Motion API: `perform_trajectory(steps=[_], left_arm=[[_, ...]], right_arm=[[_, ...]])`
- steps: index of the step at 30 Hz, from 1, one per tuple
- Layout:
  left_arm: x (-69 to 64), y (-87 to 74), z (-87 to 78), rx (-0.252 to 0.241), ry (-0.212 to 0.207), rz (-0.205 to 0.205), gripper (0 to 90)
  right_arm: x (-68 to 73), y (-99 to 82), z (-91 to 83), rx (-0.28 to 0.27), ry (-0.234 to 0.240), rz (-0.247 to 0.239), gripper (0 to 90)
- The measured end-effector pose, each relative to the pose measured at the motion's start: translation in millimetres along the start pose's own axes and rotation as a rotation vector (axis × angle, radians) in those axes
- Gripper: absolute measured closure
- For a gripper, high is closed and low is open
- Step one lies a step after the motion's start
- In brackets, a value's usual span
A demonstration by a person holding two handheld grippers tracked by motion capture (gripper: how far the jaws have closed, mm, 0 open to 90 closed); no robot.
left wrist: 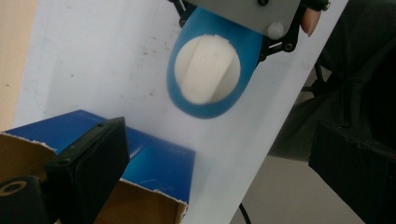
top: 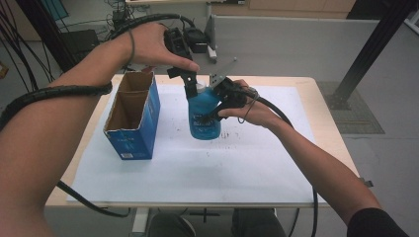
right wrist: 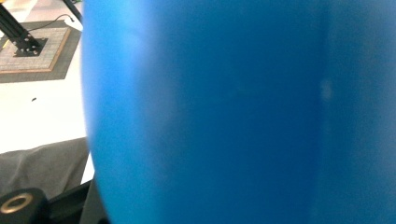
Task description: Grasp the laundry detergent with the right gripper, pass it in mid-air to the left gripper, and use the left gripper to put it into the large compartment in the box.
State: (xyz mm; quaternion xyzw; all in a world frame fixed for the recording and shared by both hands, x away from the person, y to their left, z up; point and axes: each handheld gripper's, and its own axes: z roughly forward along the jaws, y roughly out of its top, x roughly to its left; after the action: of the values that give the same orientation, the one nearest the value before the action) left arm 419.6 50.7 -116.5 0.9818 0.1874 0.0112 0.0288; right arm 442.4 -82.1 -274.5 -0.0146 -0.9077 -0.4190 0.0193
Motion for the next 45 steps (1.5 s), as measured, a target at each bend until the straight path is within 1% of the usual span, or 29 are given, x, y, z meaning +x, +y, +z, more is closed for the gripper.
perform_trajectory(steps=[2, 4, 7, 9, 10, 13, 14, 19, 23, 25, 27, 29, 33, 40, 42, 44, 45], left_arm=[[-0.8, 0.2, 2.6, 0.004, -0.002, 0.006, 5.6], [-1.0, 0.3, 4.2, 0.004, -0.008, 0.007, 5.6], [-1.4, 1.4, 6.1, 0.003, -0.014, 0.018, 5.6], [-2.0, 3.0, 6.8, 0.006, -0.019, 0.03, 5.6], [-2.9, 3.7, 7.4, 0.001, -0.018, 0.028, 5.6], [-4.6, 6.6, 8.4, 0.007, -0.008, 0.038, 5.6], [-5.2, 7.4, 8.9, 0.007, -0.014, 0.041, 5.6], [-9.8, 11.1, 9.9, 0.01, -0.017, 0.059, 5.6], [-12.4, 11.7, 9.8, 0.009, -0.018, 0.063, 5.6], [-13.2, 11.4, 9.8, 0.001, -0.022, 0.066, 5.6], [-14.0, 11.1, 10.4, 0.0, -0.021, 0.067, 5.6], [-15.0, 10.8, 10.9, 0.001, -0.023, 0.07, 5.5], [-16.7, 11.2, 11.4, -0.008, -0.024, 0.072, 5.6], [-18.9, 14.8, 13.6, 0.005, -0.025, 0.093, 5.6], [-19.4, 16.0, 15.1, 0.009, -0.025, 0.099, 5.6], [-19.2, 16.4, 16.1, 0.006, -0.028, 0.099, 5.7], [-18.9, 16.5, 16.5, 0.008, -0.028, 0.099, 5.7]], right_arm=[[2.2, 0.9, 1.4, -0.013, 0.012, -0.016, 44.4], [2.8, 1.2, 1.4, -0.016, 0.015, -0.022, 44.4], [5.4, 2.8, -0.1, -0.024, 0.022, -0.04, 44.4], [5.9, 3.2, -0.8, -0.025, 0.026, -0.042, 44.4], [6.2, 3.9, -2.4, -0.03, 0.029, -0.048, 44.4], [7.3, 5.0, -4.4, -0.034, 0.027, -0.051, 44.4], [8.0, 6.2, -6.1, -0.039, 0.024, -0.054, 44.3], [10.1, 10.7, -8.6, -0.042, 0.025, -0.069, 44.4], [12.1, 14.1, -10.6, -0.056, 0.026, -0.085, 44.3], [14.3, 15.5, -11.9, -0.06, 0.029, -0.084, 44.3], [14.2, 15.9, -13.1, -0.068, 0.027, -0.091, 44.3], [15.3, 16.7, -14.6, -0.079, 0.032, -0.088, 44.3], [15.9, 17.7, -16.4, -0.079, 0.03, -0.087, 44.3], [18.1, 19.0, -17.8, -0.082, 0.03, -0.09, 44.3], [18.4, 19.5, -18.0, -0.078, 0.022, -0.092, 44.3], [19.2, 19.9, -17.9, -0.083, 0.034, -0.09, 44.3], [19.3, 20.2, -17.8, -0.088, 0.034, -0.1, 44.3]])
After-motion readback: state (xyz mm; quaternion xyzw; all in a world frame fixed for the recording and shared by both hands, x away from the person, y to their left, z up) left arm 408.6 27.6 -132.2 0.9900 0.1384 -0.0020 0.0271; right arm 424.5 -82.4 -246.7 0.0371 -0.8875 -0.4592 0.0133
